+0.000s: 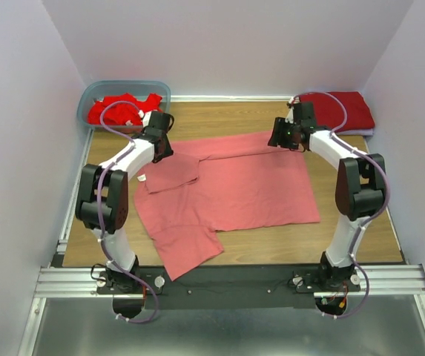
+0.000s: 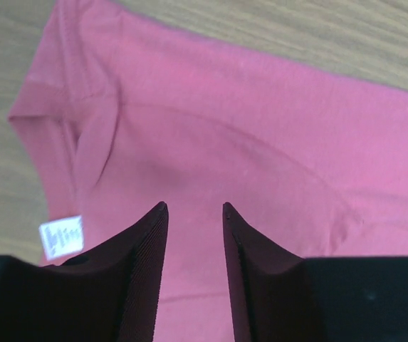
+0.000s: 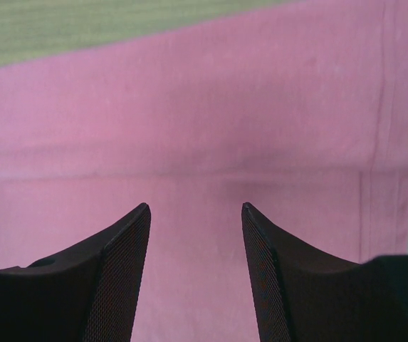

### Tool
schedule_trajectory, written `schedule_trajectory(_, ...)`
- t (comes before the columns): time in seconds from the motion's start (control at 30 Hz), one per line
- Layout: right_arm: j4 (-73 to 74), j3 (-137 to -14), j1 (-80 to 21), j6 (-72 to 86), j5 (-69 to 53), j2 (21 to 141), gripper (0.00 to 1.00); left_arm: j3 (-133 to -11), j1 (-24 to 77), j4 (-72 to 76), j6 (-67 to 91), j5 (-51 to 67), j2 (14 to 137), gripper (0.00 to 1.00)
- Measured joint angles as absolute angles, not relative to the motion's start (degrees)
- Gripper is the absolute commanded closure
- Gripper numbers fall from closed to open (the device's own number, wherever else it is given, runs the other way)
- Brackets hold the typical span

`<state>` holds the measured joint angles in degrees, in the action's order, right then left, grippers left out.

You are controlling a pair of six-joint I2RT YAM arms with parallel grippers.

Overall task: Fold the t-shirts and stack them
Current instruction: Fold the tshirt

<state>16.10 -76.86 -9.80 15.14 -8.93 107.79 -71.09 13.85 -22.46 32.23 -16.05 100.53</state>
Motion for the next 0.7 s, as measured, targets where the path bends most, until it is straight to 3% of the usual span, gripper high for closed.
schedule_trajectory(0.33,15.1,-86.2,-9.8,14.2,-7.7,118.9,0.48,-80.3,13.8,-22.9,31.6,-16.4,113.2,0.61)
schedule_trajectory(0.7,14.3,-92.6,-9.7,13.4,-5.3,126.1,0.48,-89.6,13.5,-25.1,30.0,-17.2,122.0,0.63)
